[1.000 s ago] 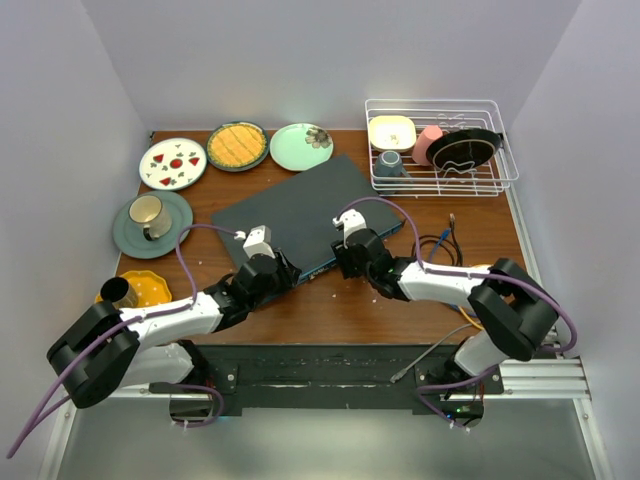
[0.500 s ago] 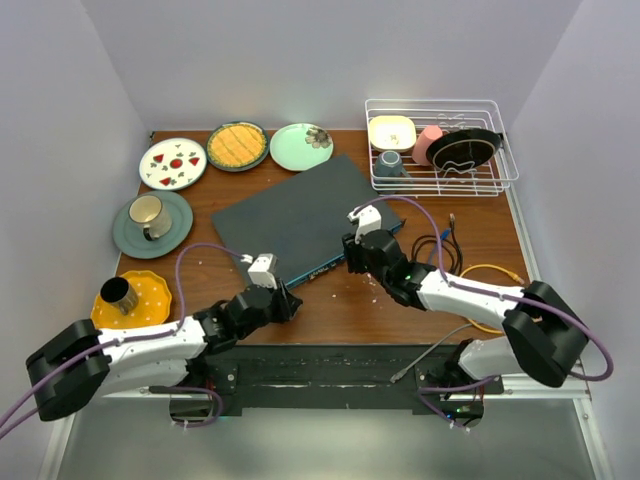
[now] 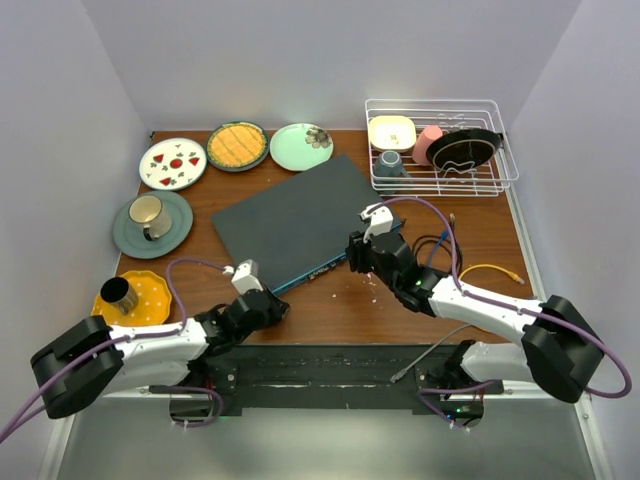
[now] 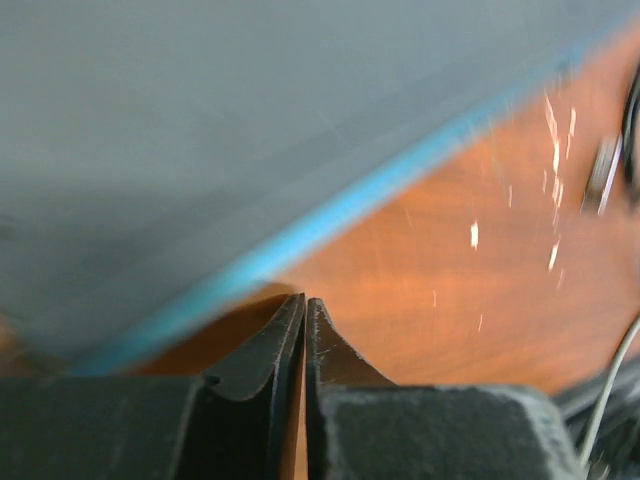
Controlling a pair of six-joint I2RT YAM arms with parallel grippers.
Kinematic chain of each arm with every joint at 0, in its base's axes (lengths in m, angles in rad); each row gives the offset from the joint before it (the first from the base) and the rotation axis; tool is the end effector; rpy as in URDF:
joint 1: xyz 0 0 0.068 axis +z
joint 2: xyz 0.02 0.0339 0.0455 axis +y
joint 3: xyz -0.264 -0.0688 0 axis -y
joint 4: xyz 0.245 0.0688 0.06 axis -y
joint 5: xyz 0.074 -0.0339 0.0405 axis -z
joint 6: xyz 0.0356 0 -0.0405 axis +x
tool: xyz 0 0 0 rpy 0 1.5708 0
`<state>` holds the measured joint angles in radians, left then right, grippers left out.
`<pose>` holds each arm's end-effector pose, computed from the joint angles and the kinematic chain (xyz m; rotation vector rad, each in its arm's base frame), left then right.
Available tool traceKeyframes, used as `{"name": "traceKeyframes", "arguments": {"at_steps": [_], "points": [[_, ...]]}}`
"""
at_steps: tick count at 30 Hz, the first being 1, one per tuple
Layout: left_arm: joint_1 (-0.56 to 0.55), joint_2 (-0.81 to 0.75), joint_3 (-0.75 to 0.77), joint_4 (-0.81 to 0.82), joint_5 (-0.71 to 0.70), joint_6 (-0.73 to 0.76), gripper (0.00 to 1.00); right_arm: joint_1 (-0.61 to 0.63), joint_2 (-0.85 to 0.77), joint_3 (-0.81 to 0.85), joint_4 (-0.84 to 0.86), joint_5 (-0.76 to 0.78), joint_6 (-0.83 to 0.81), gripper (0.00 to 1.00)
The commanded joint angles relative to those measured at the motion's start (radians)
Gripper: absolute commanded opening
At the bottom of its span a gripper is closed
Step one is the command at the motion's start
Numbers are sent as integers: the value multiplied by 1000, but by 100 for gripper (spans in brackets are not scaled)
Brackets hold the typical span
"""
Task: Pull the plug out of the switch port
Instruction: Adjust the switch port at the center of the board.
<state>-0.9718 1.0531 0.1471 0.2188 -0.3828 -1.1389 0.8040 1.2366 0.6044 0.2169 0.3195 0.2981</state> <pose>0.1071 -0.1333 0.1192 -0.4005 2.2661 -0.7242 0.1920 0.1832 0.2230 -0.2934 1.9641 0.4031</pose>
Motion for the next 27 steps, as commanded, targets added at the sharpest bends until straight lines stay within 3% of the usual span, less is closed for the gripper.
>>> {"name": "traceKeyframes", "arguments": {"at_steps": [1, 4, 21, 27], "points": [[146, 39, -67, -84, -26, -134, 13, -2, 1, -9, 44, -40, 42, 46], [208, 65, -77, -44, 1, -162, 16, 0, 8, -14, 45, -56, 58, 48], [469, 62, 111, -199, -21, -78, 21, 18, -20, -63, 91, -122, 79, 51], [571, 97, 158, -211, 2, -48, 22, 34, -11, -55, 101, -137, 79, 57]]}}
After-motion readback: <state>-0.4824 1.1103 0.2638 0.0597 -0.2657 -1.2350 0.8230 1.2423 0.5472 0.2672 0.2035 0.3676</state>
